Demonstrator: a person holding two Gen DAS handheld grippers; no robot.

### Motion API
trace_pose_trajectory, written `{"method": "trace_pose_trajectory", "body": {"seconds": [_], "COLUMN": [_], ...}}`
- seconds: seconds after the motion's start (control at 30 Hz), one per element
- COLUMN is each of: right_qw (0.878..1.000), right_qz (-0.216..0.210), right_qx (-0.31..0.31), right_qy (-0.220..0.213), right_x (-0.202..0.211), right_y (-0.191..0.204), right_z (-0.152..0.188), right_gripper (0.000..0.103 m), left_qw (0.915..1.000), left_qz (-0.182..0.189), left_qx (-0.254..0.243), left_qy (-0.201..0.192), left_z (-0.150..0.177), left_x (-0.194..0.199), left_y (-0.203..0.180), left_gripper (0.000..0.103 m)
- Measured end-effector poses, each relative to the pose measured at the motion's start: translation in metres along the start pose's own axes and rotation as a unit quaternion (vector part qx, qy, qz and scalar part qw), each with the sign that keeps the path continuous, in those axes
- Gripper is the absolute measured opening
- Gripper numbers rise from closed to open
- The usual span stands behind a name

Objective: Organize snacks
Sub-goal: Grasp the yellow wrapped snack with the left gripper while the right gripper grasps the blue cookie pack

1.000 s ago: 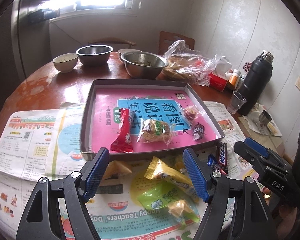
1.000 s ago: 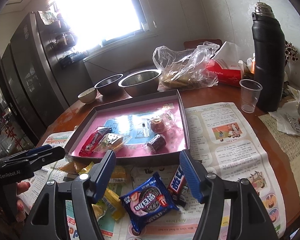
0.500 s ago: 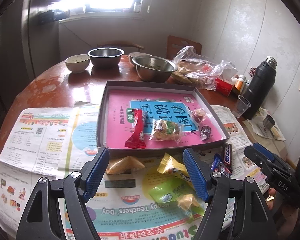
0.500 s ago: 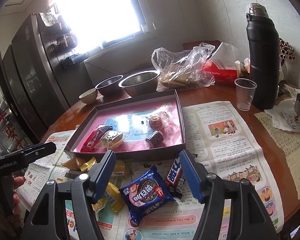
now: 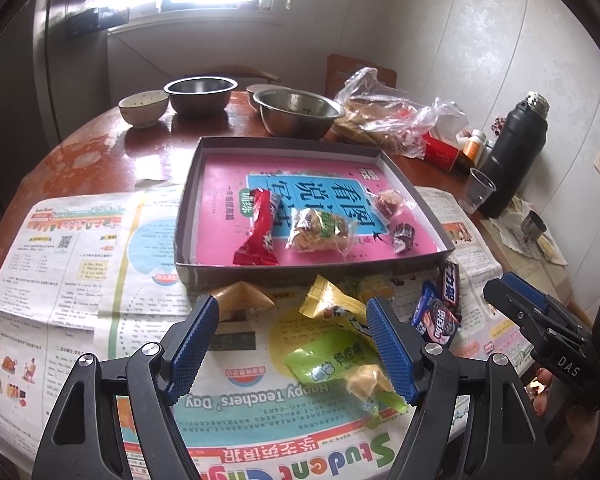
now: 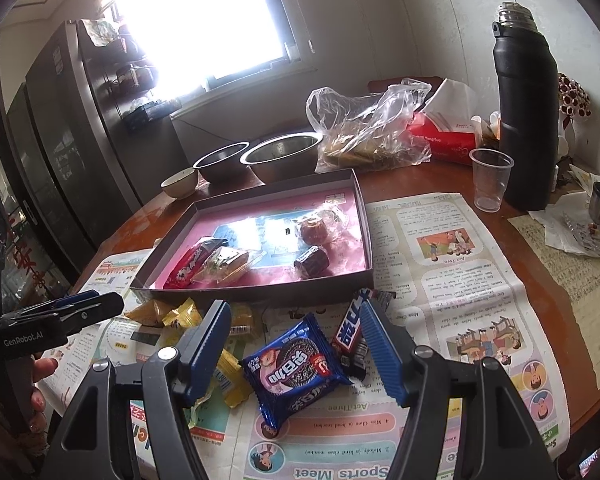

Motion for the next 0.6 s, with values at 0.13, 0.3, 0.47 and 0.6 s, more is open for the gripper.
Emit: {"method": "trace_pose_trajectory", "body": {"seconds": [0.13,0.3,0.47,0.6], "right_qw": [1.000,1.000,1.000,1.000], "right_qz": [-0.001,-0.005,-0.005,-0.007], "right_qx": [0.000,0.000,0.005,0.009], "right_qy": [0.003,0.008,0.012,0.017], "right_x": [0.000,0.000,-0.001,-0.003], "right_y": [0.000,0.001,0.003,0.005], "right_z": [0.003,0.007,0.011,0.014], "right_gripper": [0.067,0.067,0.067,0.067], "left_qw": [1.0000,0.9999,0.9997,0.9994], "left_qz": [0.006,0.009,0.014,0.019], "left_qx": [-0.001,-0.003,-0.007,-0.008], "left_qy": [0.007,0.013,0.020,0.028], "left_z": [0.005,0.010,0.014,0.018], "left_x": [-0.003,-0.005,-0.008,-0.012], "left_y": [-0.003,-0.006,-0.010,-0.012], "left_gripper": [0.078,0.078,0.078,0.078]}}
Point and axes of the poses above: each gripper's, at about its wrist camera, not at the fingertips, and x roughly against the way its jaws point, y to its left, z to its underside, the point moved 9 cm from there along -x, roughly the way its jaws point, and after that the axes turned 6 degrees about x, right-handed, at the moved point
